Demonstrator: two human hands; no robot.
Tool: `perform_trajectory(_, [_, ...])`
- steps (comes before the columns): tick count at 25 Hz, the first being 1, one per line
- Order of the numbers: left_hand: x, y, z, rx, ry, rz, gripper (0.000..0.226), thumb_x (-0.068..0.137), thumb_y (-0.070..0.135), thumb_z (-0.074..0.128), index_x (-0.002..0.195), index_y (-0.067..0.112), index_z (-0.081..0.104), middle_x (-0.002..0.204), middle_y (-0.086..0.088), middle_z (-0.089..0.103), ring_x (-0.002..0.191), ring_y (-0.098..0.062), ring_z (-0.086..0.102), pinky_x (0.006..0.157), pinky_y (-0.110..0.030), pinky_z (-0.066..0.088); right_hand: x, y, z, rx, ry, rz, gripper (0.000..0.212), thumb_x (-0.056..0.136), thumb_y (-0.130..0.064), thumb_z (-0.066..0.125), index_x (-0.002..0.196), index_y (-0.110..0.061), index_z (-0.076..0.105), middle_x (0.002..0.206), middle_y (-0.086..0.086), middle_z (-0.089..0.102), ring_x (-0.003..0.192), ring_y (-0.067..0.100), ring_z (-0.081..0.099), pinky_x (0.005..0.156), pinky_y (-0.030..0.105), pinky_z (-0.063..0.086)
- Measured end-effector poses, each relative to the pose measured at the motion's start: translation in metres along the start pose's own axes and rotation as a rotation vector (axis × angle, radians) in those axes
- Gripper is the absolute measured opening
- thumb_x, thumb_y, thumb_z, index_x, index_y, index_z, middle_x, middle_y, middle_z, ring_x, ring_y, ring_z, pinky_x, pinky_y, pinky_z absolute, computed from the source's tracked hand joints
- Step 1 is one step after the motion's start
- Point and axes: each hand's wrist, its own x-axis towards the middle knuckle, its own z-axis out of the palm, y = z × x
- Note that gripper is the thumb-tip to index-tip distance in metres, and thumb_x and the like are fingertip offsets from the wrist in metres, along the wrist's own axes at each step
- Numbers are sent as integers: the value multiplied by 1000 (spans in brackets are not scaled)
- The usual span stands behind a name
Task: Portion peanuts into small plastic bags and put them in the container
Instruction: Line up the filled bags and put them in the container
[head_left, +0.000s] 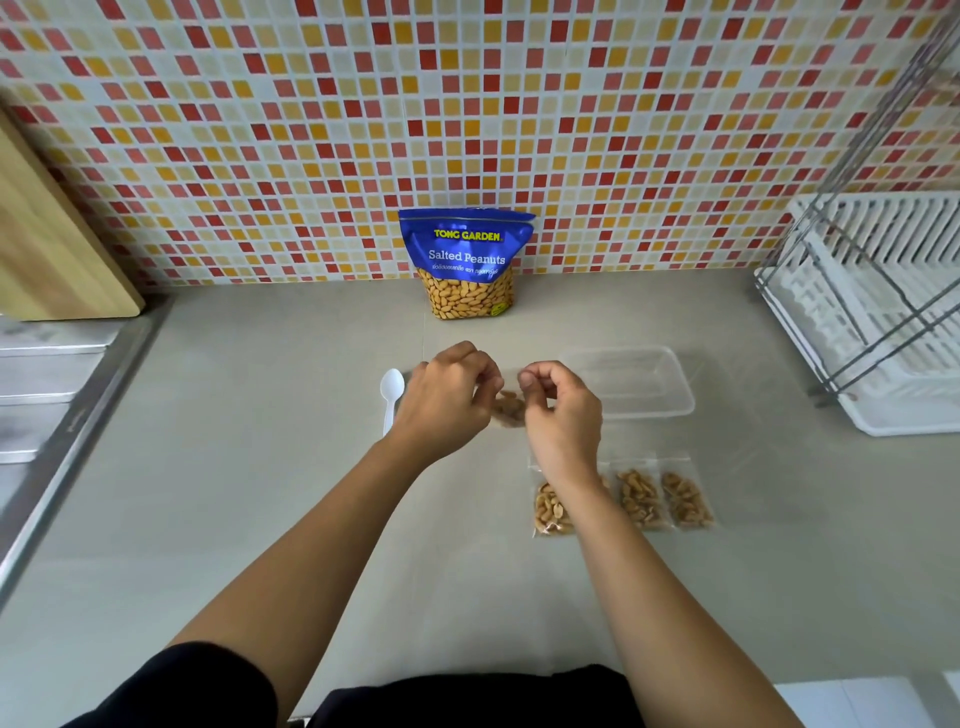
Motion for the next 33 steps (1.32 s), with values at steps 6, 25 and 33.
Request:
perform_trajectory(6, [-7,-18,-6,54,-6,48,19,89,25,59,86,8,68,85,0,61,74,-23,60,70,-40,50,-2,4,0,-26,-11,-24,7,89,-24,59,85,-23,64,84,-4,69,80,18,62,71,36,51])
perform_trajectory(25, [-92,-84,54,-389,-171,-794,23,80,29,72,80,6,66,73,-6,68,69,-20,62,61,-23,48,-32,60,59,-512,-495,68,18,88,-37,55,91,-23,67,96,-5,71,92,19,64,79,30,47])
perform_trajectory(33, [-75,-62,50,-16,-82,-611,37,89,37,56,105,5,62,91,-12,70,89,-28,64,77,-31,46,-19,77,29,-495,-367,-146,24,84,-27,62,105,-16,66,103,4,70,97,28,62,84,40,50])
